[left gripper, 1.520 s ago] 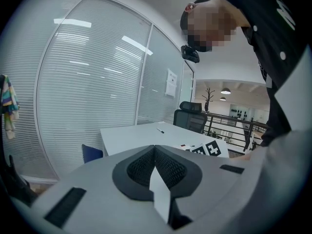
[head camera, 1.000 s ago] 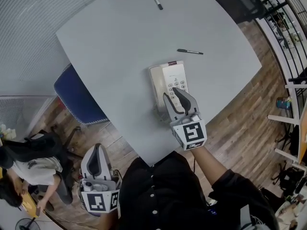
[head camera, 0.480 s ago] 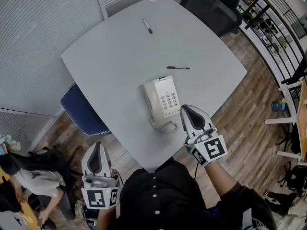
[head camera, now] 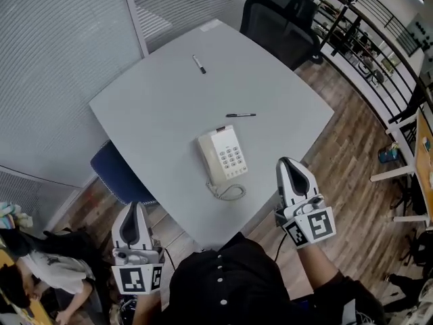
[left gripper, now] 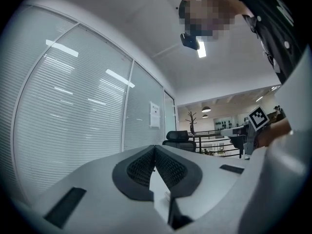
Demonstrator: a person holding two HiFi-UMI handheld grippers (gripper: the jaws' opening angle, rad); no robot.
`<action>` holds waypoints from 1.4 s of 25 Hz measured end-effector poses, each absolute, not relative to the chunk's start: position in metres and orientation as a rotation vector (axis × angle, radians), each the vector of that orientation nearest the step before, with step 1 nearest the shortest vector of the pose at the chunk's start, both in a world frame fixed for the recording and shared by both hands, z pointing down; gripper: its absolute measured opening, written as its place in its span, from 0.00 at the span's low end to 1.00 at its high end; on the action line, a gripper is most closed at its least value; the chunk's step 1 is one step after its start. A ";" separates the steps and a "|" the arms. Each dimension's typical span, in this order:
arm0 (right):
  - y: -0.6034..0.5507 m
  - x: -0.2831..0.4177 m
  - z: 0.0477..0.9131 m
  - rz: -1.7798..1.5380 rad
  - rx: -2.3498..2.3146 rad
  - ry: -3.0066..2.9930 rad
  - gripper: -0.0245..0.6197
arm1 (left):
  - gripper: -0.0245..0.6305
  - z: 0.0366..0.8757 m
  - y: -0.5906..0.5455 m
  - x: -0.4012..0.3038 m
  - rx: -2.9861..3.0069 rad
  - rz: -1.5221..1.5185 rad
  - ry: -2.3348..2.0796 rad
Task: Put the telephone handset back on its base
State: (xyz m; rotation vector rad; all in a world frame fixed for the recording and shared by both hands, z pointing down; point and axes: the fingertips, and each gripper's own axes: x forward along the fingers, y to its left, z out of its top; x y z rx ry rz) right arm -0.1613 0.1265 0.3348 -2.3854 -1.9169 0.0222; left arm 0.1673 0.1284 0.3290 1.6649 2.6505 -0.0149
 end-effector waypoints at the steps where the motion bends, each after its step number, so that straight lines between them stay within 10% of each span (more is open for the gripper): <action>1: 0.124 -0.166 0.330 0.041 -2.382 -1.934 0.10 | 0.06 0.326 0.129 0.168 1.659 -0.025 2.647; 35: 0.075 -0.175 0.278 0.123 -2.445 -2.030 0.09 | 0.06 0.277 0.101 0.178 1.615 -0.202 2.592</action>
